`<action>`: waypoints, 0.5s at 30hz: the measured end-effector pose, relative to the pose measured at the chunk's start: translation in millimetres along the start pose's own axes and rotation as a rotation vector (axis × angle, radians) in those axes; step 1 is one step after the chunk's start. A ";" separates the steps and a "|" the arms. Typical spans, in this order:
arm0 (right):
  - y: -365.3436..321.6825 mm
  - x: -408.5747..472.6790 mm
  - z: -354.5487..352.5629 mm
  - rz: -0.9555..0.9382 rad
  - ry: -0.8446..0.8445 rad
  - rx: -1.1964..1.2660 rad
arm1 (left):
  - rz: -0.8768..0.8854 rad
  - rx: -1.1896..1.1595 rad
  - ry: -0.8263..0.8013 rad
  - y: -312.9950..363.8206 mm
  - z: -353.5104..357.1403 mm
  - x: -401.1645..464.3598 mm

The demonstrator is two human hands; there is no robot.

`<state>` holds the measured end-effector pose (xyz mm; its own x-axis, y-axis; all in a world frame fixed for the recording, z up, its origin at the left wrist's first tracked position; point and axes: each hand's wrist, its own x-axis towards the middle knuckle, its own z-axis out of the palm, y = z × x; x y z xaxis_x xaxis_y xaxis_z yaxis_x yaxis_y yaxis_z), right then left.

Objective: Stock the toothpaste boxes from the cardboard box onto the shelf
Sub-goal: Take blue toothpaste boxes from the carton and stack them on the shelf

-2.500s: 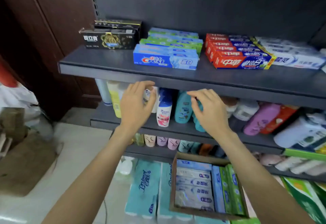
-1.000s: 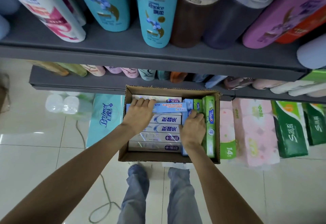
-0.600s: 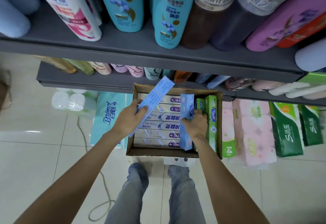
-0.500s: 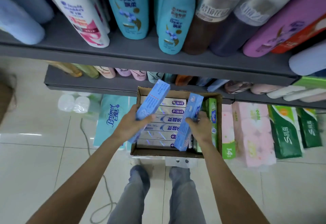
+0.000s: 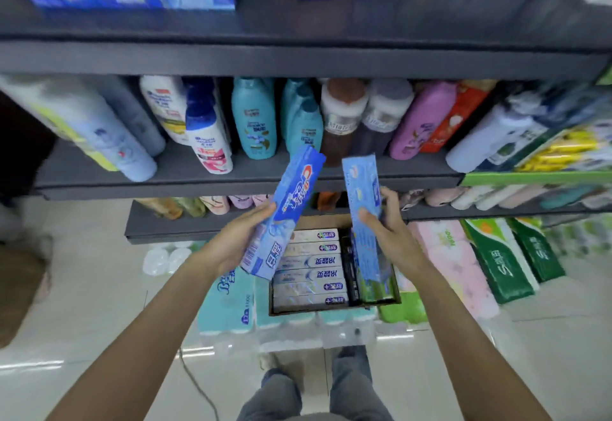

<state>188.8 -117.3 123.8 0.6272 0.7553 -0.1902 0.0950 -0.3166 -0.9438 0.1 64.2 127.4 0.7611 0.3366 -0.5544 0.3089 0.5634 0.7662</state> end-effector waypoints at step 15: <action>-136.5 -11.1 -36.3 -0.377 0.141 -0.195 | 0.657 0.571 -0.007 166.7 12.6 -77.7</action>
<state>196.9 -103.3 264.5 0.6188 0.7574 0.2086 0.4728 -0.1471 -0.8688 -0.3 122.5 302.3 0.8884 0.4554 0.0578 0.0431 -0.2083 0.9771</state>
